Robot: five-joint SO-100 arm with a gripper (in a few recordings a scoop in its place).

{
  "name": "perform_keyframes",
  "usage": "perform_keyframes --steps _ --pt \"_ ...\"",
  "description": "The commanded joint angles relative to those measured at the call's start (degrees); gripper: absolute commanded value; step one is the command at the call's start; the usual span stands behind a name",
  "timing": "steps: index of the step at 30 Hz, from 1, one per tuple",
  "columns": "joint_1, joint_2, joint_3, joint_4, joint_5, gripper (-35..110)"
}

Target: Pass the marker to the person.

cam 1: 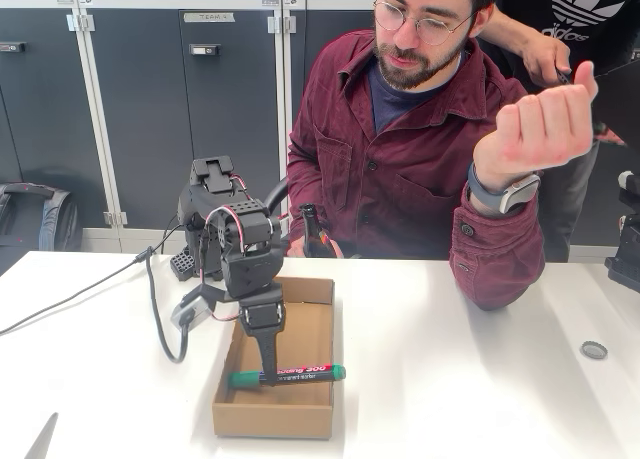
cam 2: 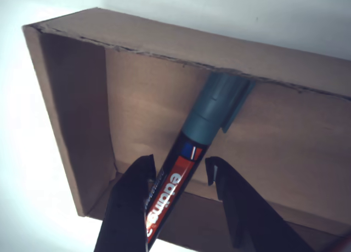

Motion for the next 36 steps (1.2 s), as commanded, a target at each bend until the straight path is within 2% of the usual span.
perform_keyframes --steps 1,25,30,36 --pt "-0.53 0.88 -0.18 -1.41 0.26 20" --pt "-0.44 0.26 0.79 -2.72 0.0 18" --pt "-0.79 0.18 1.93 -4.31 -0.62 -5" --pt "-0.79 1.32 2.37 -4.04 -0.97 -5"
